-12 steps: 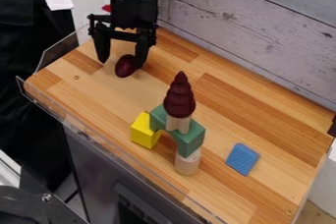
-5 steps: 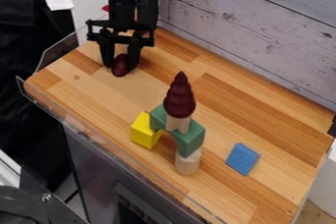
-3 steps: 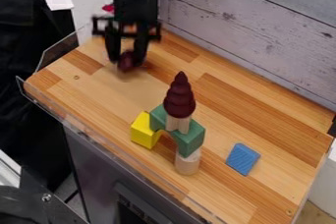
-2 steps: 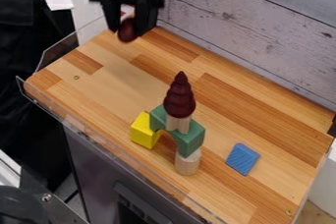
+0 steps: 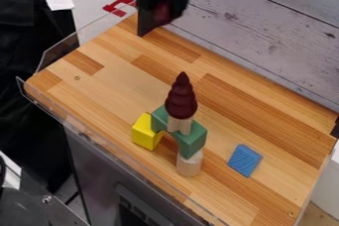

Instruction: Move the red oval object on the right side of the table

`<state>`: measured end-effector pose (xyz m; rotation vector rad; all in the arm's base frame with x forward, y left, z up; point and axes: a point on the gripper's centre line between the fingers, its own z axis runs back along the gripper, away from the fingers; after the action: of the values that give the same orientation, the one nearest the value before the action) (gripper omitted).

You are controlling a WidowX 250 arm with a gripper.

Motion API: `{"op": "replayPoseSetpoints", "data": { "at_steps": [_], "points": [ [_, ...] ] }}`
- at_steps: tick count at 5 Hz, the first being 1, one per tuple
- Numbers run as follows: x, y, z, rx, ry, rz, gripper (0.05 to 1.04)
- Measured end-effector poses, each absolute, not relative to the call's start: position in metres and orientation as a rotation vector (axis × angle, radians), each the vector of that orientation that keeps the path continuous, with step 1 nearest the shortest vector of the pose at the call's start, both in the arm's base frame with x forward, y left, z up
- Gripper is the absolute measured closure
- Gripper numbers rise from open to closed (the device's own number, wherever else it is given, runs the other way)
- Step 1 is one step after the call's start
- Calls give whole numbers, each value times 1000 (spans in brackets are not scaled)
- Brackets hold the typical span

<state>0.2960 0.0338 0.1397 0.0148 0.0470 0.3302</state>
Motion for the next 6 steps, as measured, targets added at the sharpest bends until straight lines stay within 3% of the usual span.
{"op": "replayPoseSetpoints", "data": {
  "at_steps": [2,3,6],
  "points": [
    [290,-46,125,-61,34,169,553],
    [288,-84,106,-54,58,81,552],
    [299,-123,62,-38,106,12,553]
  ]
}}
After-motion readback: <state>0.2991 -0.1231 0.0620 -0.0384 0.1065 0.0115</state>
